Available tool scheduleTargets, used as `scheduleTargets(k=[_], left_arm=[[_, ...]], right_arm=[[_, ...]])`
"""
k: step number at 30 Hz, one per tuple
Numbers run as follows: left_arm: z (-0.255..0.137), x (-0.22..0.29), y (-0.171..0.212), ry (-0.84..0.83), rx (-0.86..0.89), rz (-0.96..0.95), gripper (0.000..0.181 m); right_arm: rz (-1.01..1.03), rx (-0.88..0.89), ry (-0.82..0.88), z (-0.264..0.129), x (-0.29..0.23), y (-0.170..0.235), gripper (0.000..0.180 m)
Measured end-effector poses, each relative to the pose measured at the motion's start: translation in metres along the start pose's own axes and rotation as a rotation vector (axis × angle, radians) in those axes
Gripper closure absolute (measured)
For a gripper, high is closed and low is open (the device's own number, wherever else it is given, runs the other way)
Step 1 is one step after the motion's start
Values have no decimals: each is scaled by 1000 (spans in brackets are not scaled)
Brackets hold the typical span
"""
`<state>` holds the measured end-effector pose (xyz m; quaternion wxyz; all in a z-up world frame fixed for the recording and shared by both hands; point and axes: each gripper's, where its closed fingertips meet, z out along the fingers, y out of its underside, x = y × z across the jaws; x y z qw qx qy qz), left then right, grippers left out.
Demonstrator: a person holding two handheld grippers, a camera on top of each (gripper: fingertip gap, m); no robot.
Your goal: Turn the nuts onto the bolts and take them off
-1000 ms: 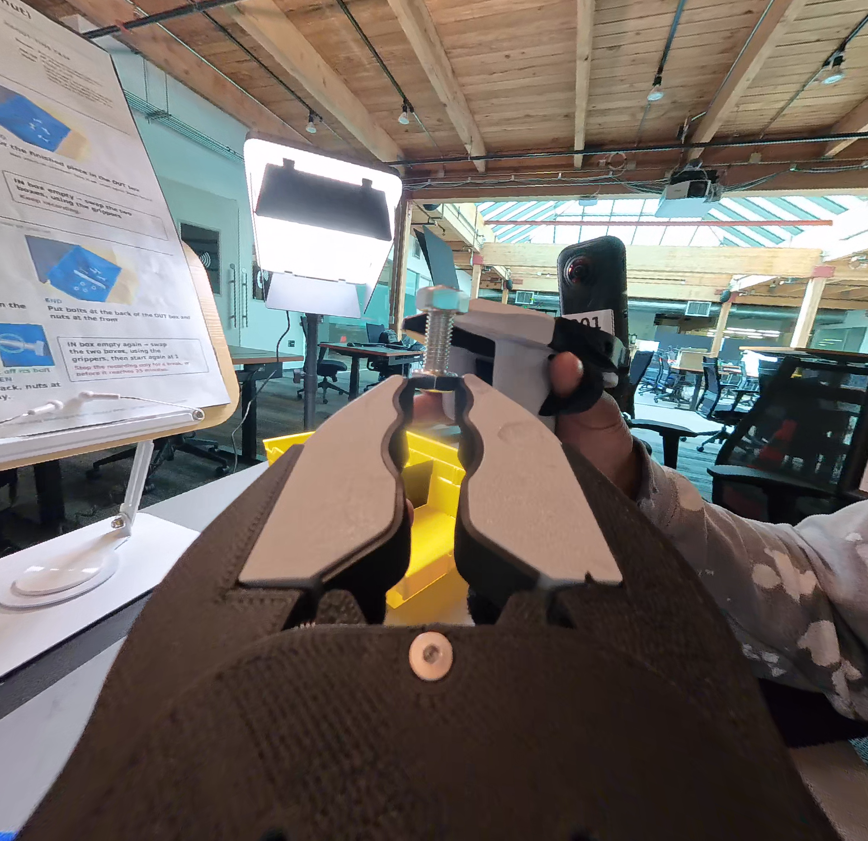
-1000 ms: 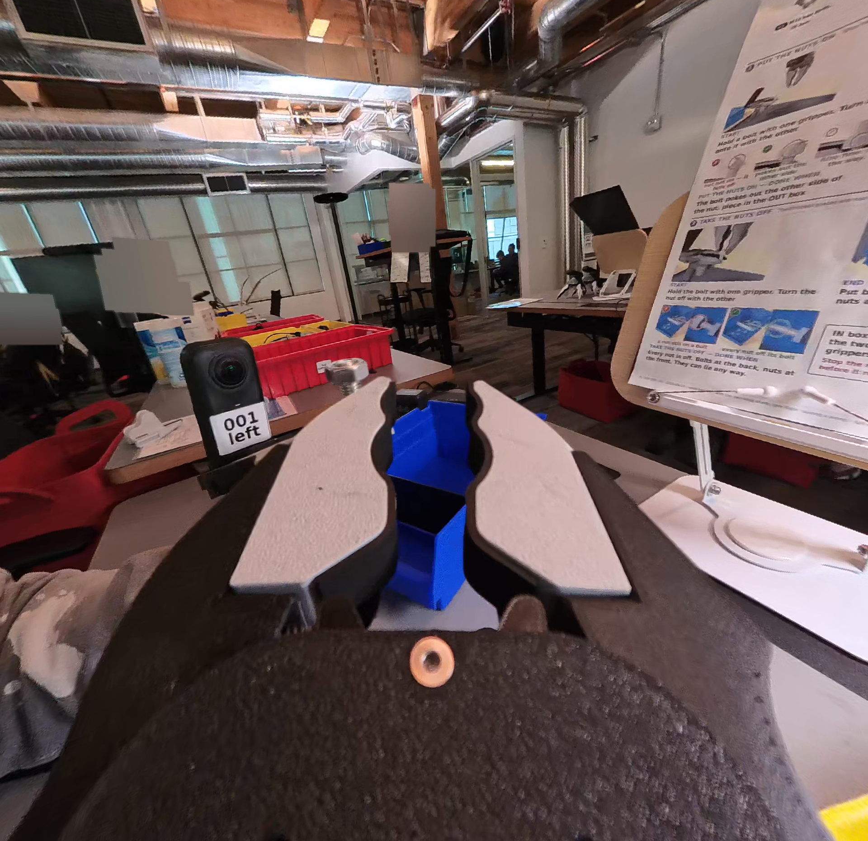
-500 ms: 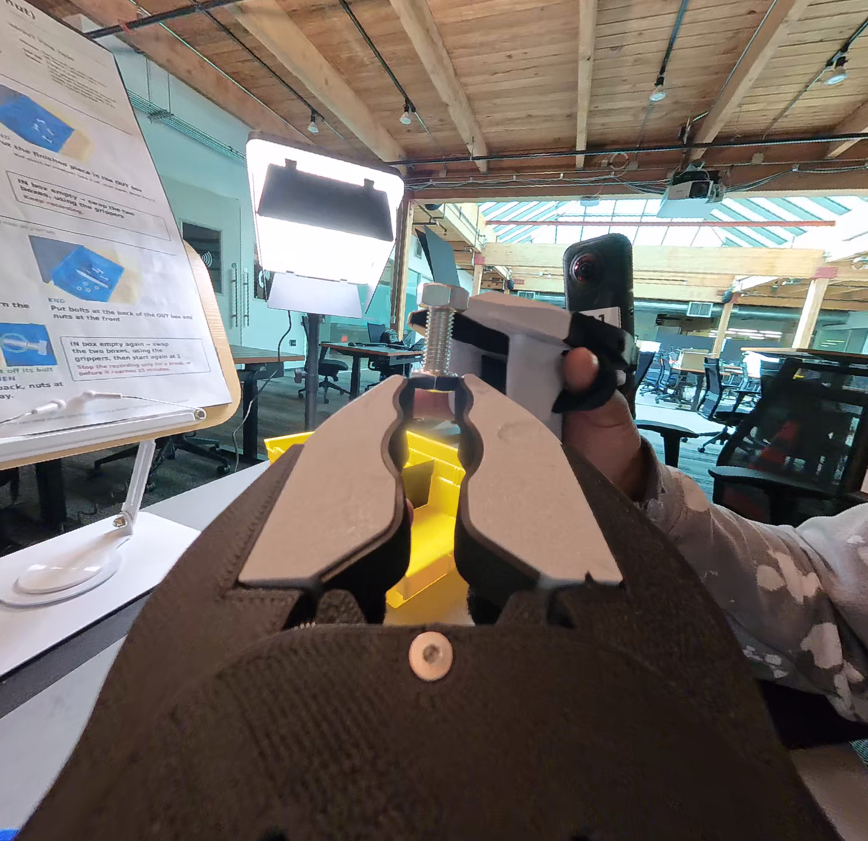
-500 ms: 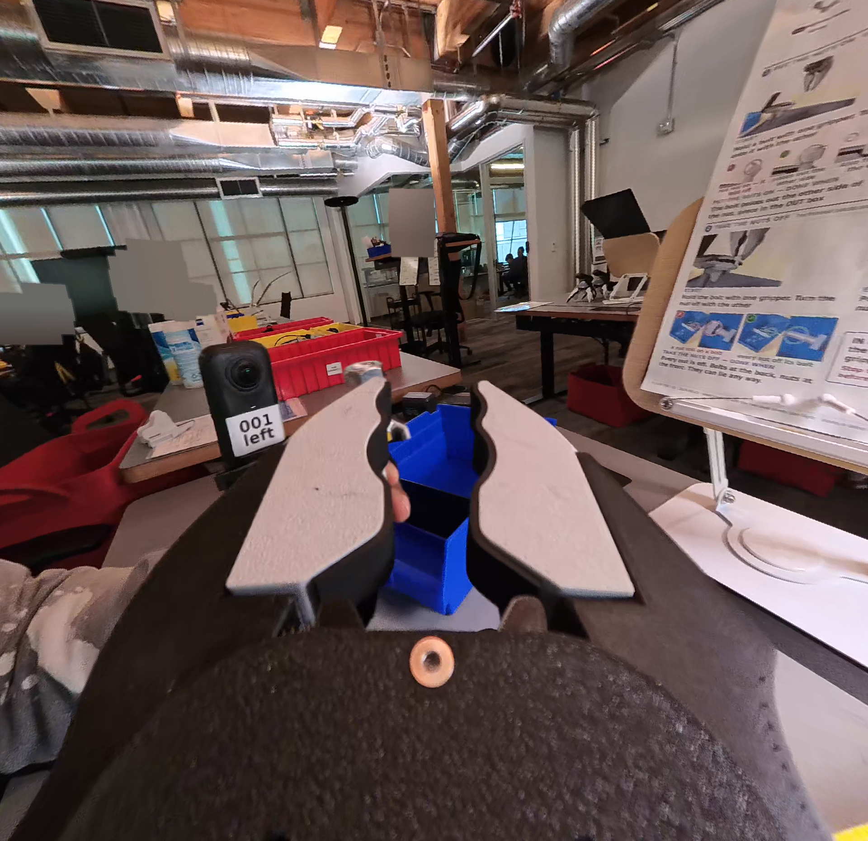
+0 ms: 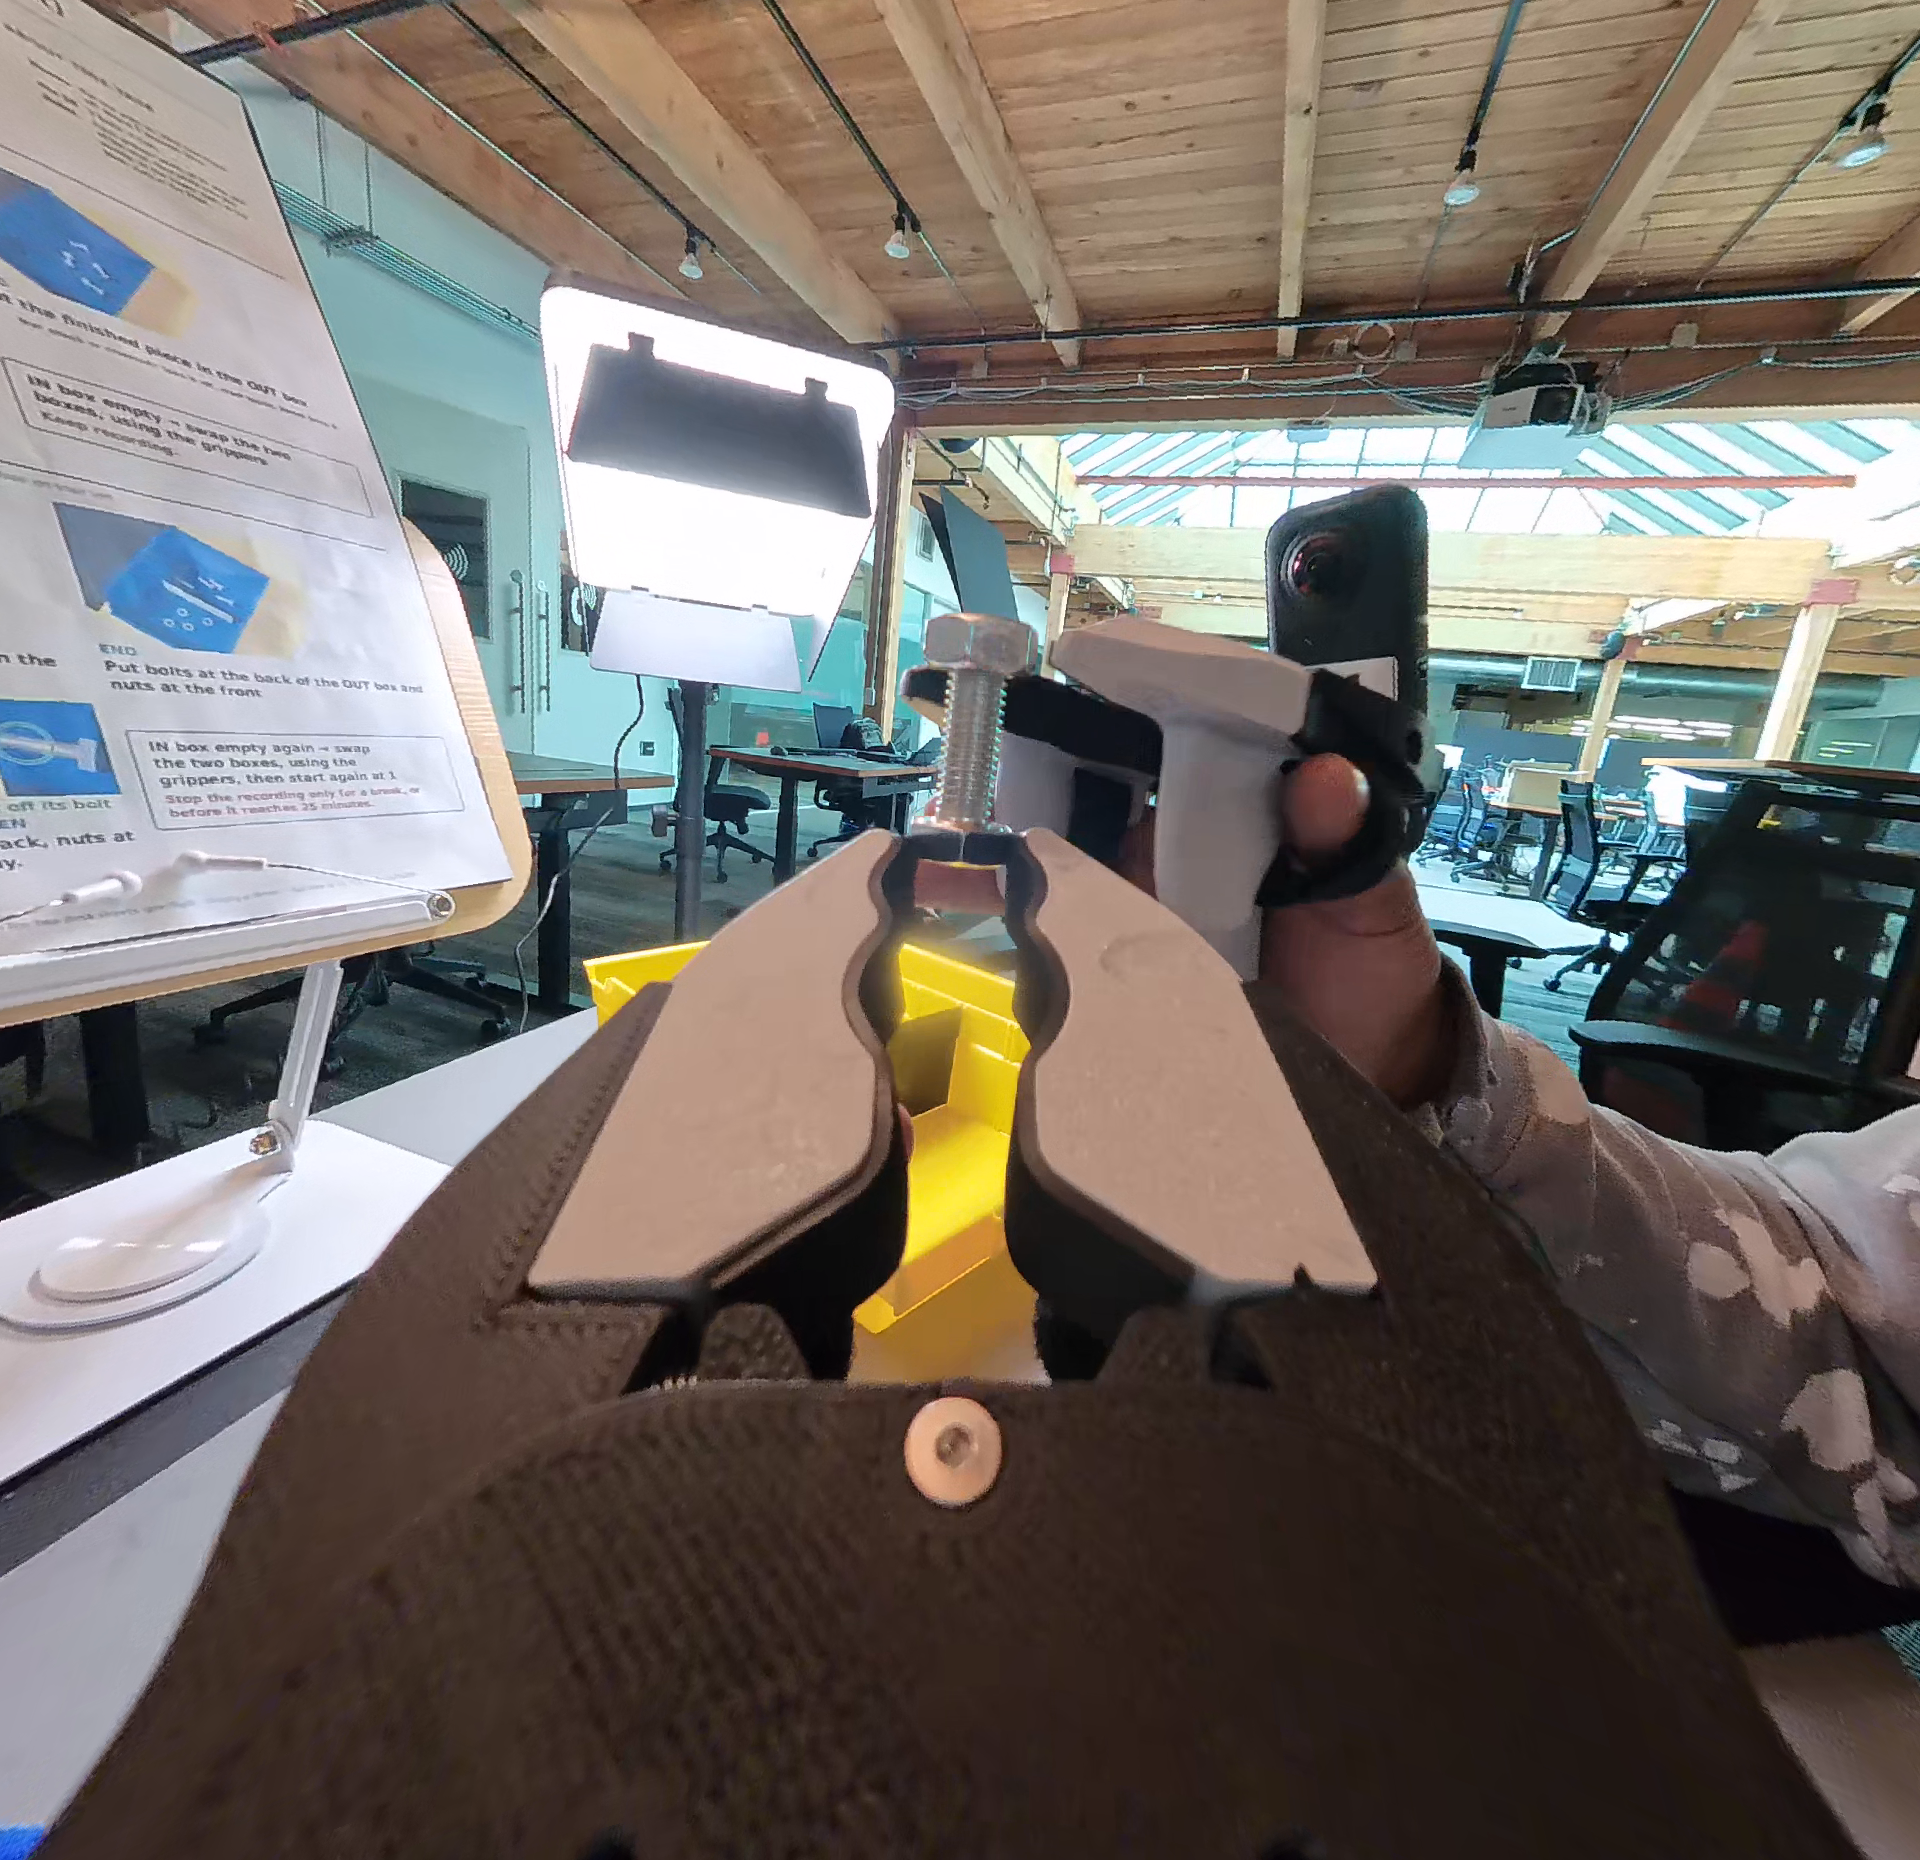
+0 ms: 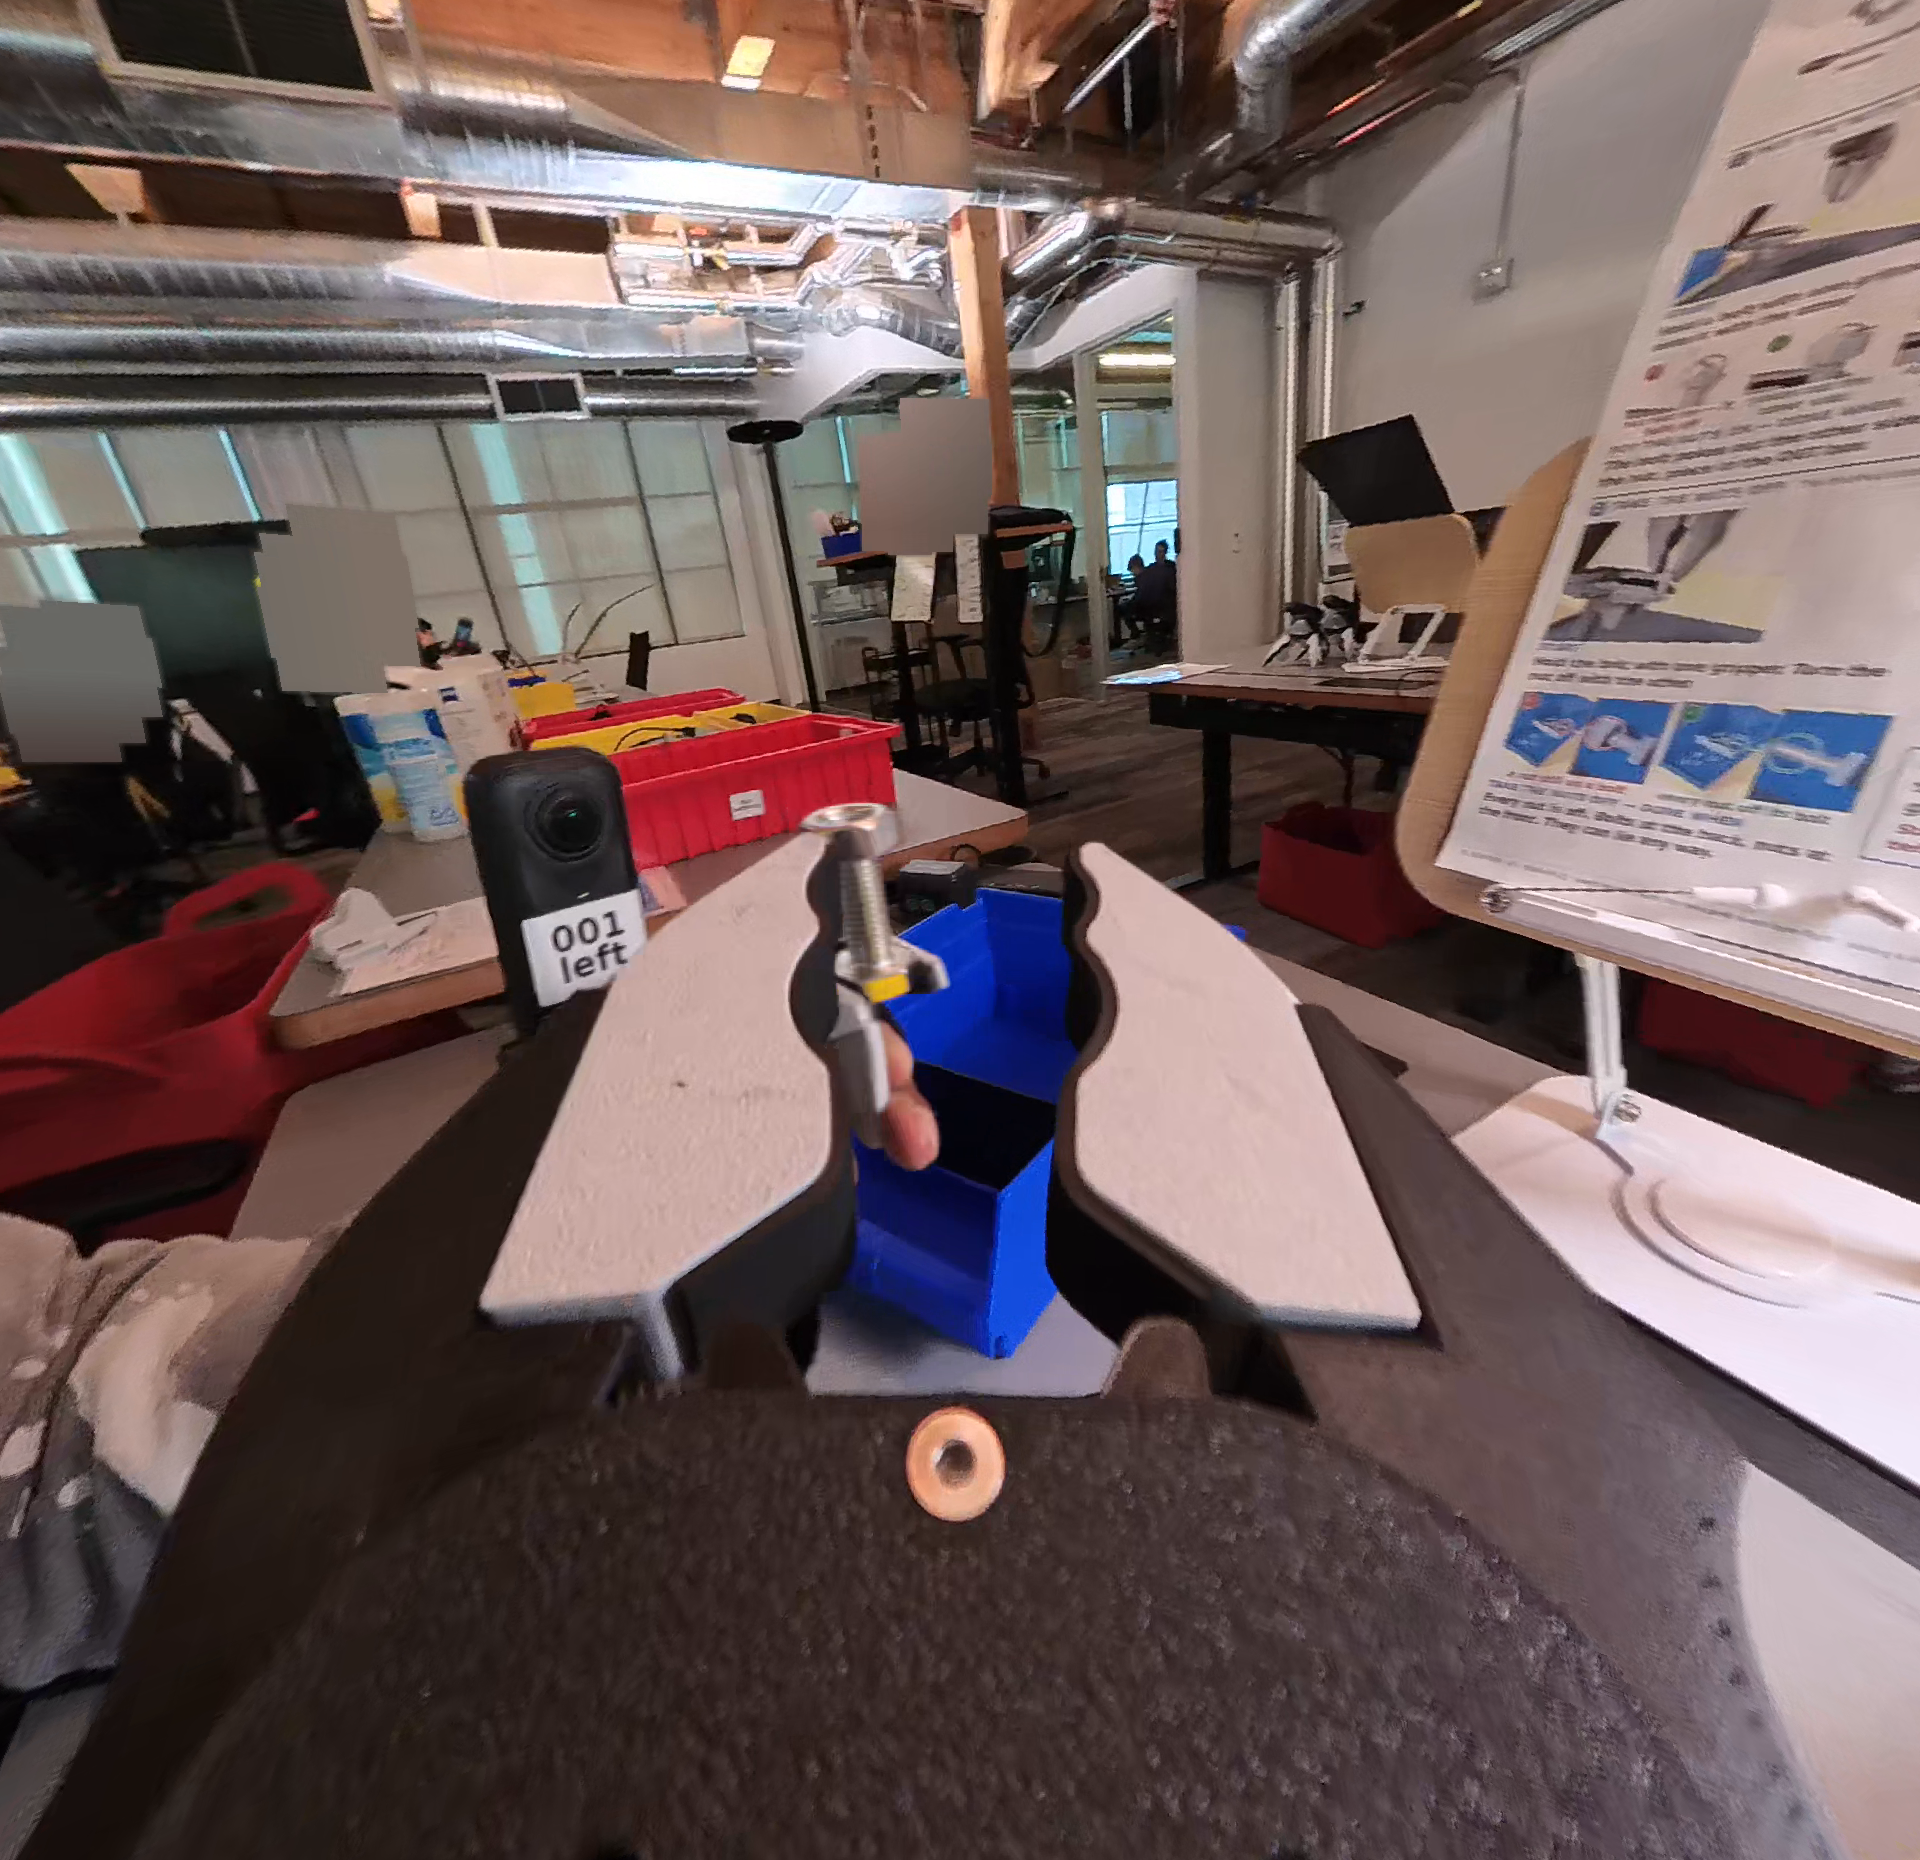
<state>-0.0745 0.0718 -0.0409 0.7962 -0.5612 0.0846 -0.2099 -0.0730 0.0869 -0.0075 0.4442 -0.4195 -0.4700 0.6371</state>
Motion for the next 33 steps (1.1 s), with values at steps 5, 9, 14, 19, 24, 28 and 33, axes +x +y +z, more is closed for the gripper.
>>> scheduleTargets(k=[5,9,14,19,24,28,33], left_arm=[[4,7,4,18,-12,8,163],[1,4,-1,9,4,7,162],[2,4,1,8,-4,8,162],[5,8,4,12,-13,14,162],[0,1,-2,-2,14,-1,163],[1,2,-1,2,13,-6,163],[4,8,3,12,15,-9,163]], right_arm=[[-12,-28,-22,5,-9,7,136],[17,11,42,-3,9,-3,154],[-1,3,-17,0,-4,-1,141],[-16,-26,-16,5,-7,6,137],[1,-4,21,-3,5,-2,152],[15,-6,-29,0,-5,-1,142],[11,-18,-30,4,-11,3,140]])
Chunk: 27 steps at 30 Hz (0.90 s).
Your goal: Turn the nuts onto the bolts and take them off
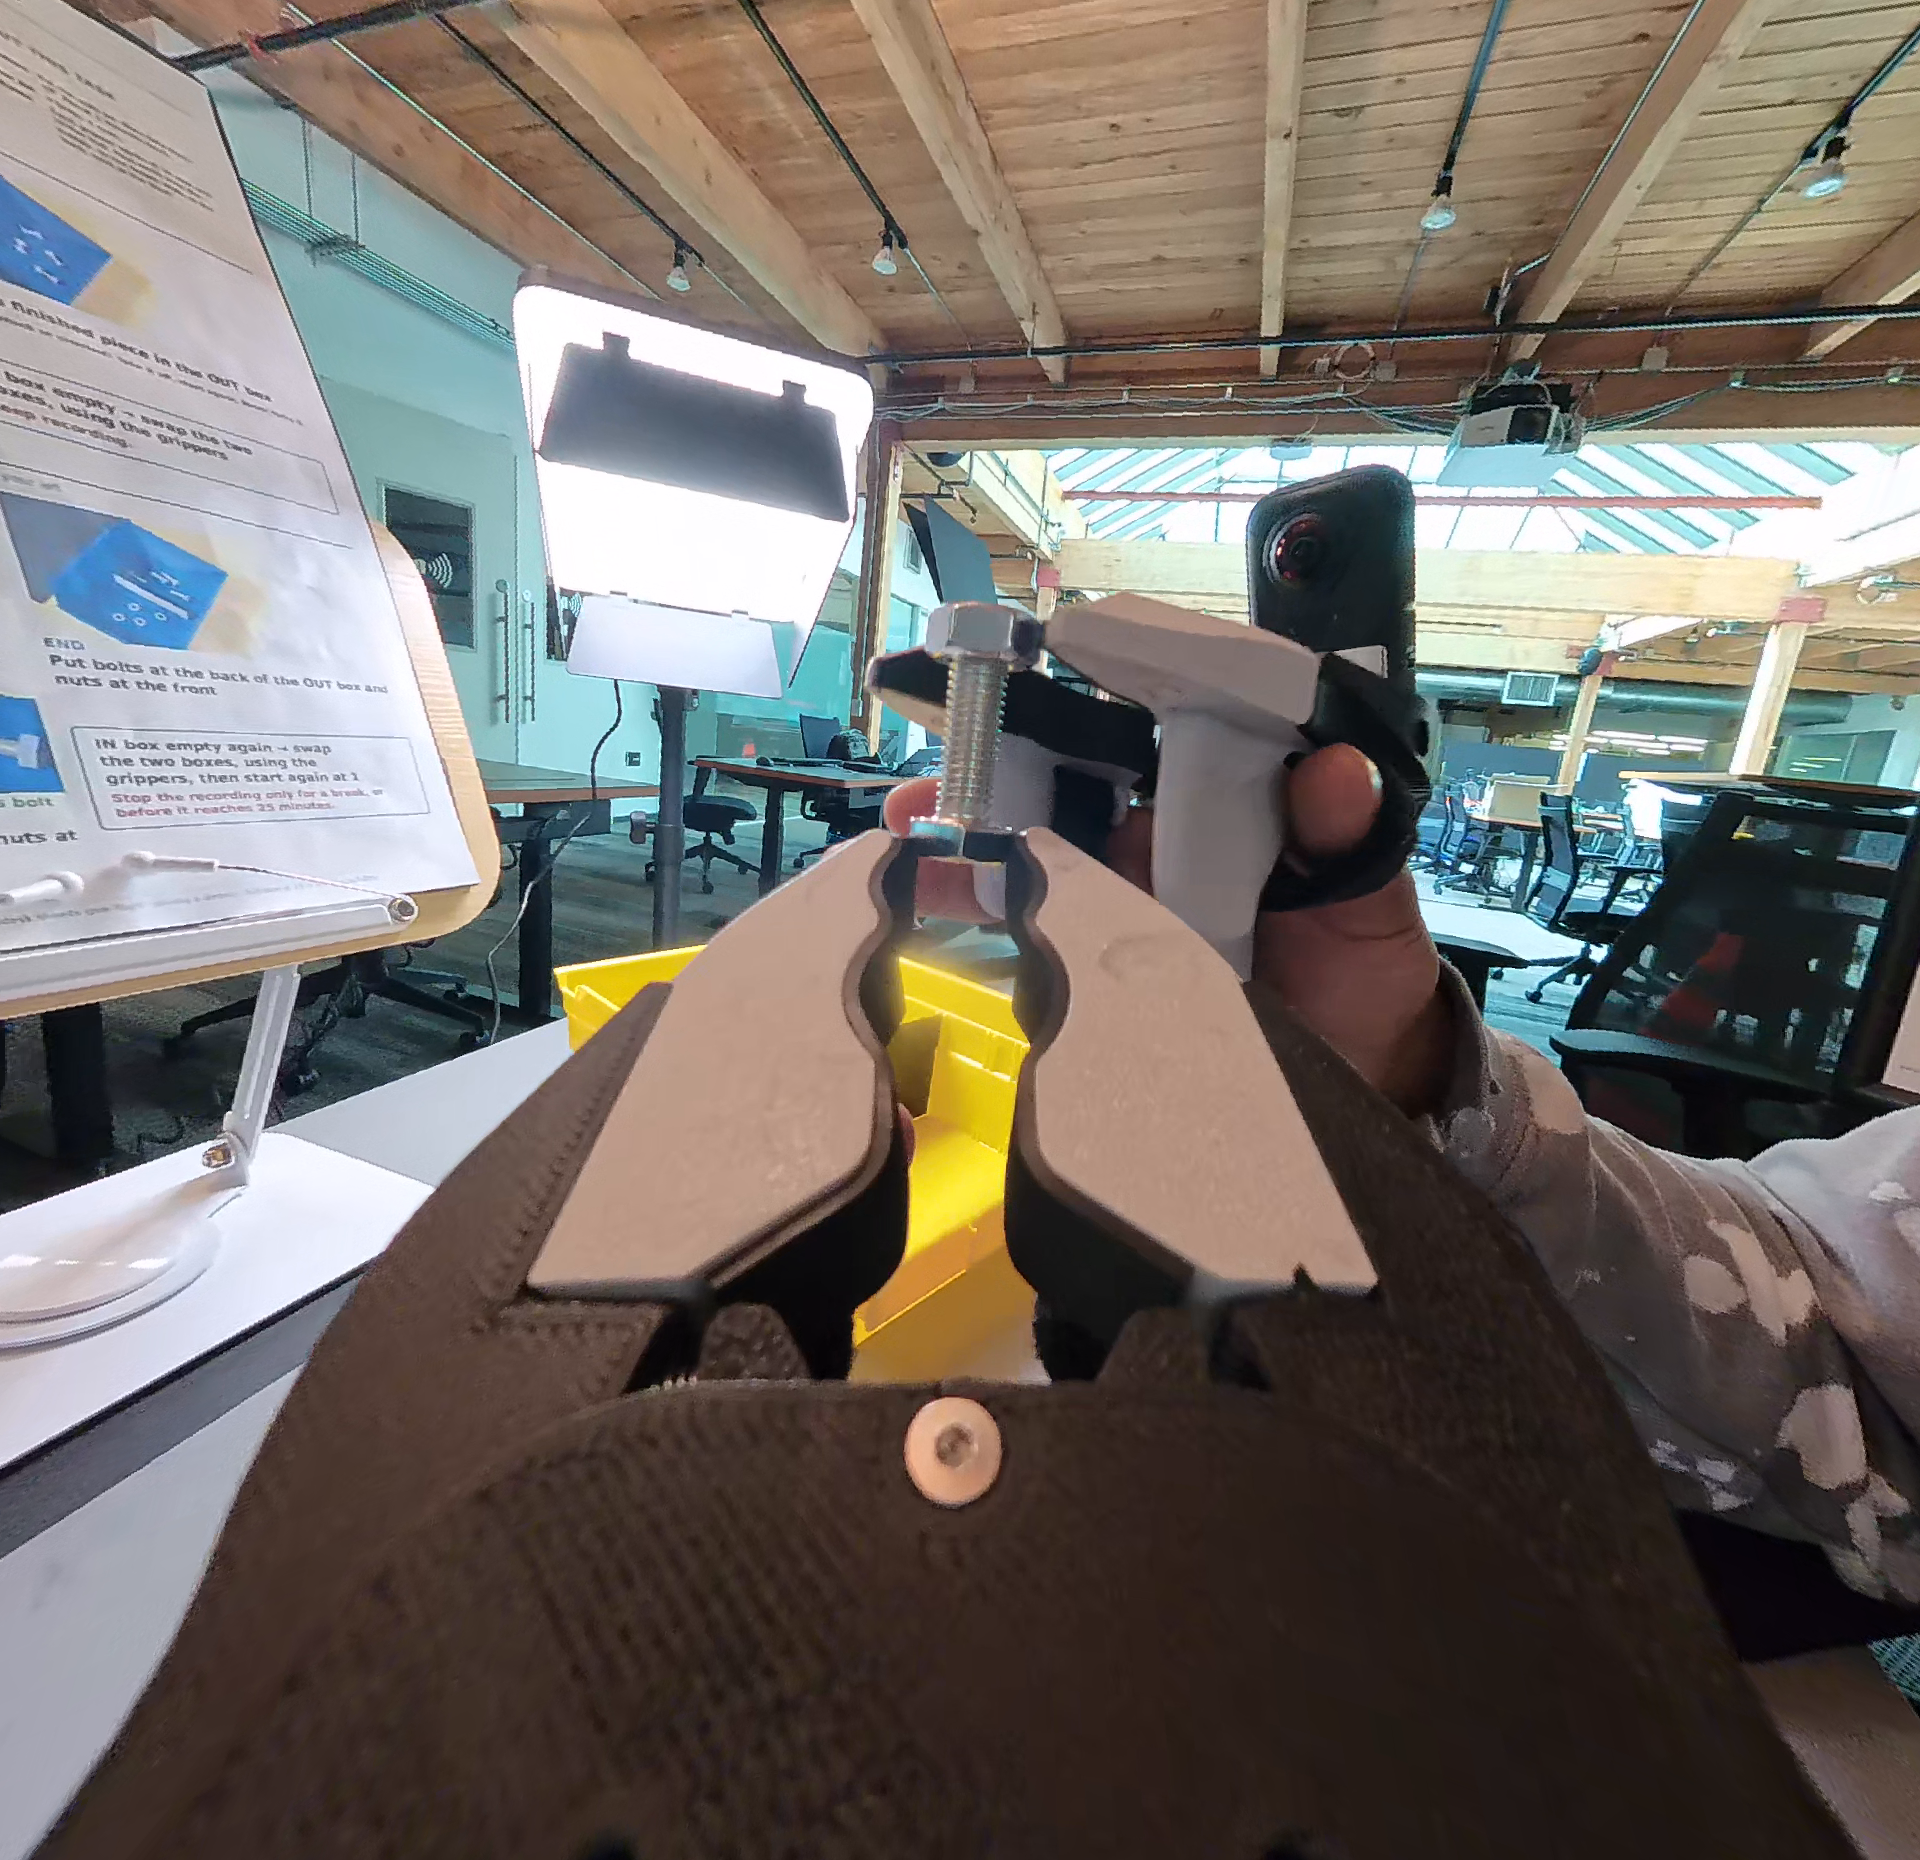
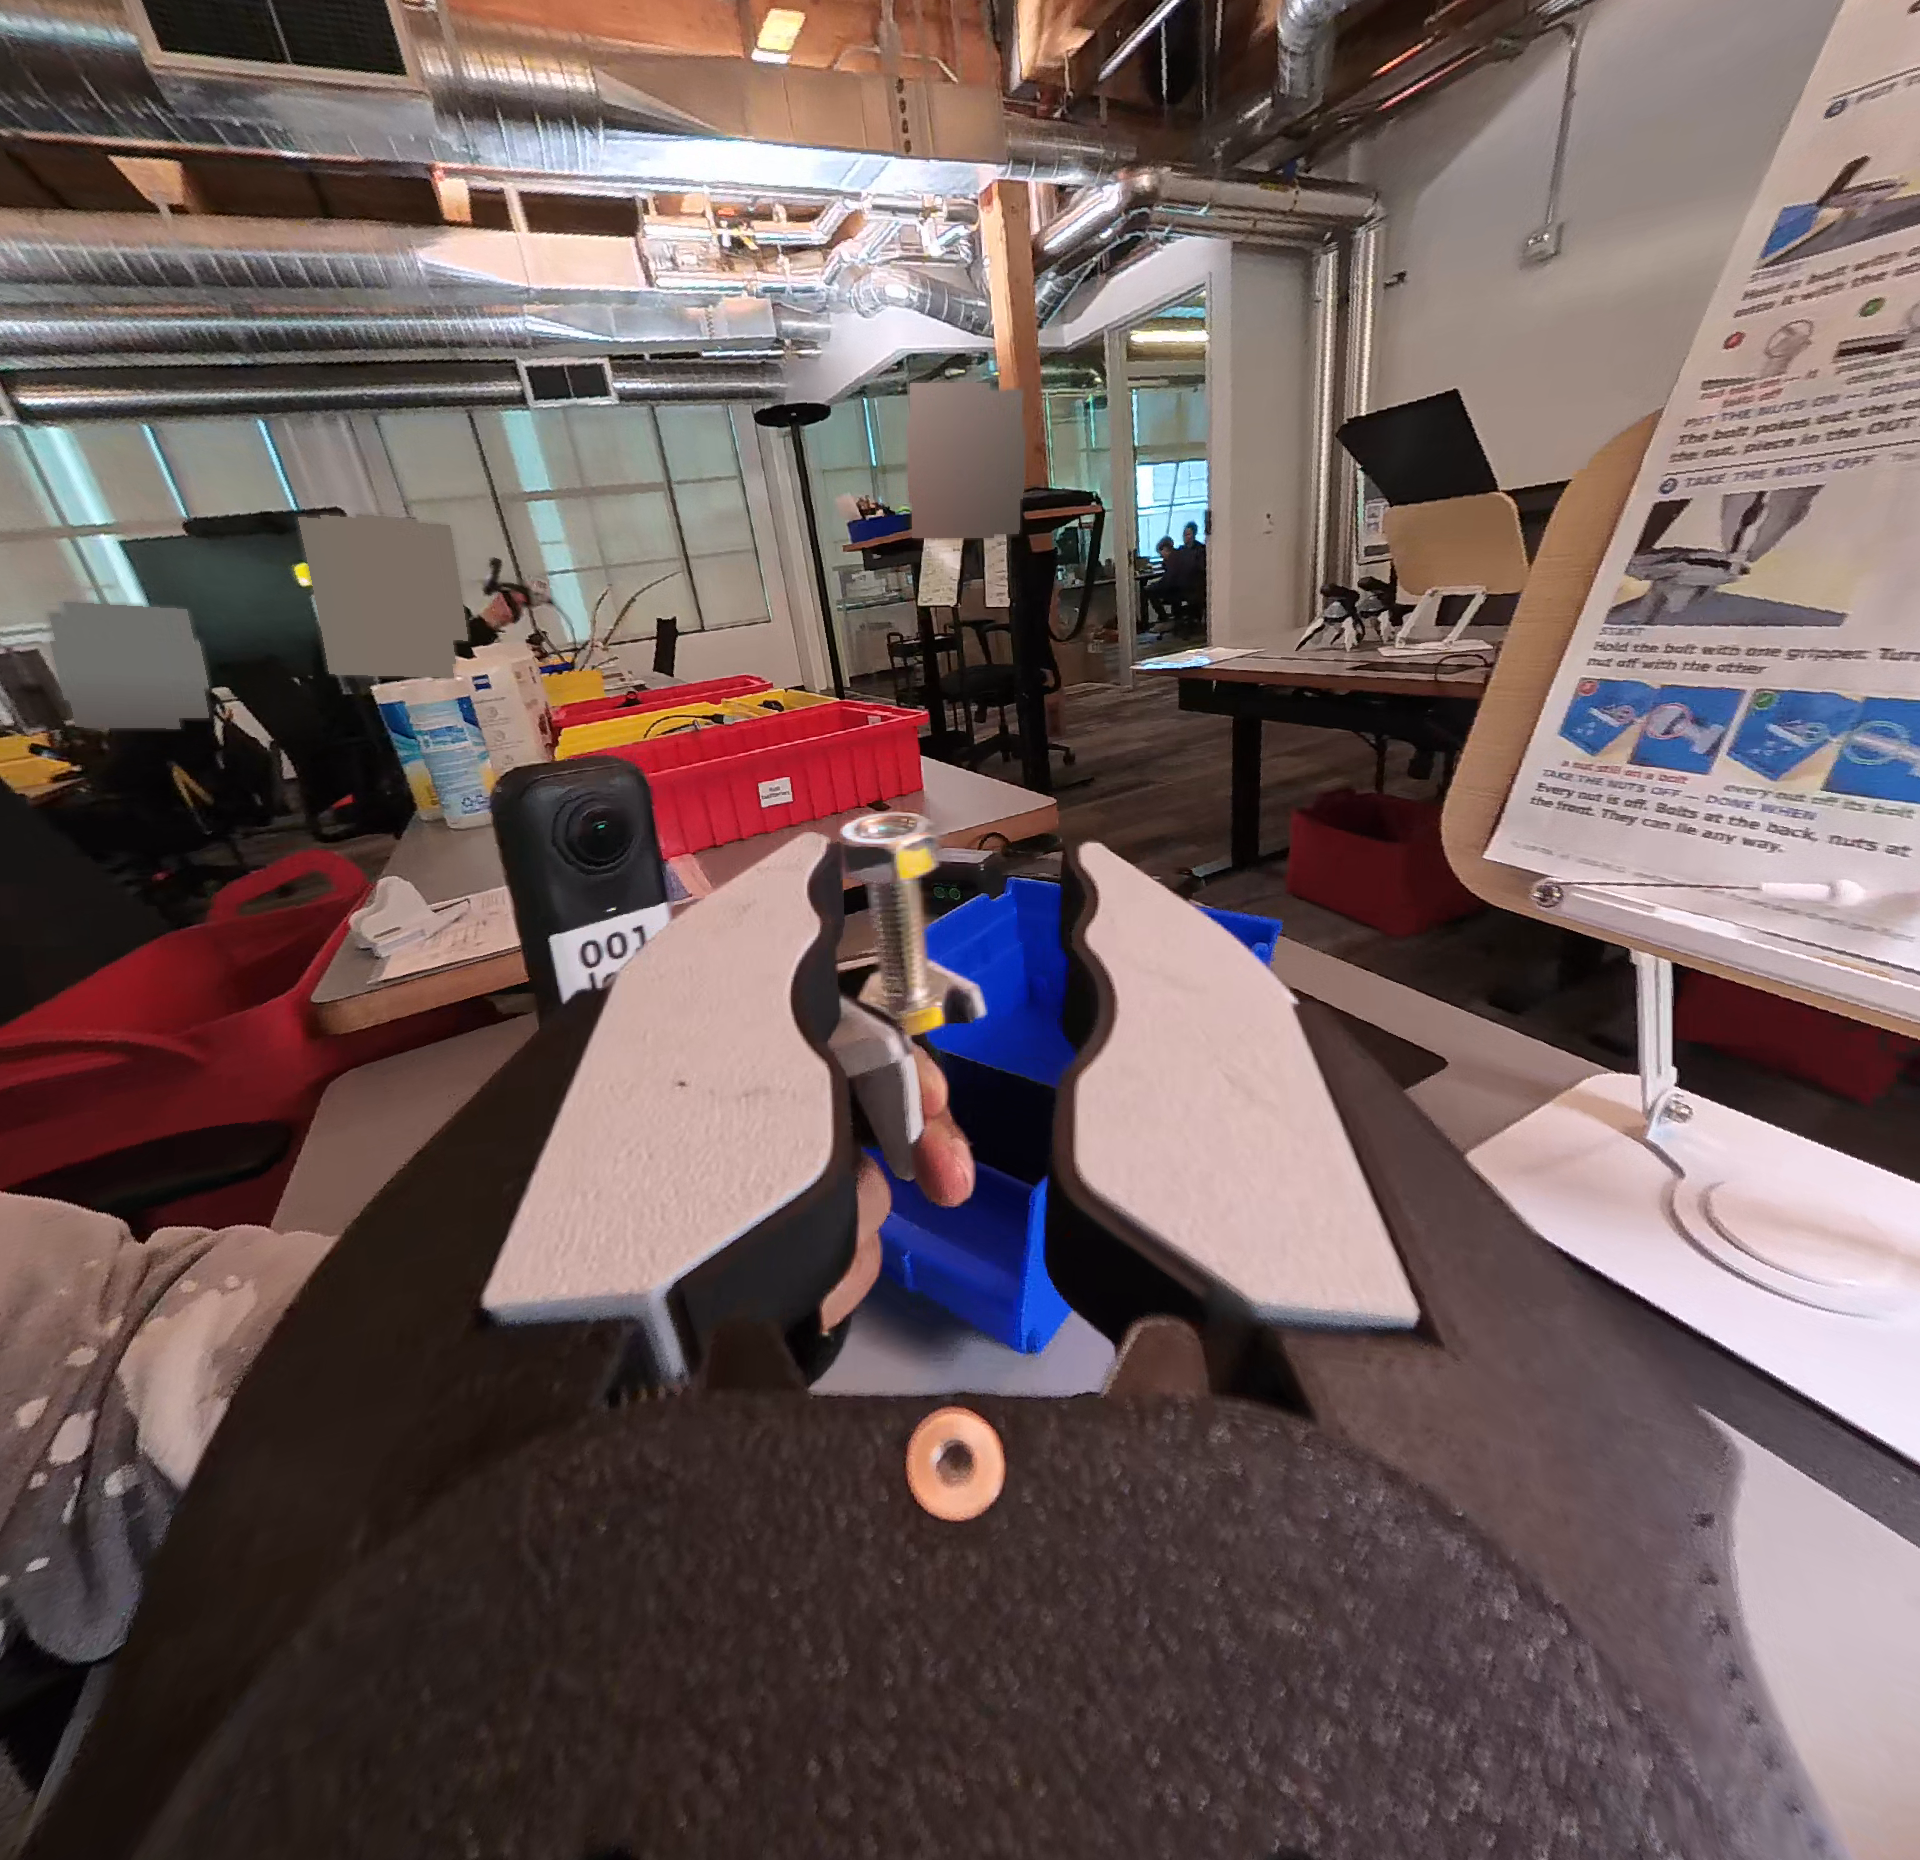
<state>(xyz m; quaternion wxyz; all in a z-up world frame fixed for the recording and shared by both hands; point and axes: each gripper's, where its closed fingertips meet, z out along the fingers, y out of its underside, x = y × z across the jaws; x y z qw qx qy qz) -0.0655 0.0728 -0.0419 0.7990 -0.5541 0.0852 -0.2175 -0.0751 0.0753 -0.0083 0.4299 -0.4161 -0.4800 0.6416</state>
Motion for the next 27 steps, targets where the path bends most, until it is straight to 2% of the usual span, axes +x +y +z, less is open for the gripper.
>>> scheduleTargets(k=[4,12,15,18,27], left_arm=[[-3,-3,-6,-13,44,-28,163],[0,-1,2,-14,31,-36,163],[0,0,1,-15,41,-38,163],[-3,-4,-4,-20,58,-43,163],[2,3,5,1,26,-32,163]], right_arm=[[4,14,66,-8,18,-6,154],[-20,-8,3,0,-1,-1,140],[-25,-9,18,0,3,0,141],[-16,13,41,-6,12,-7,150],[-40,-17,-23,3,-8,2,143]])
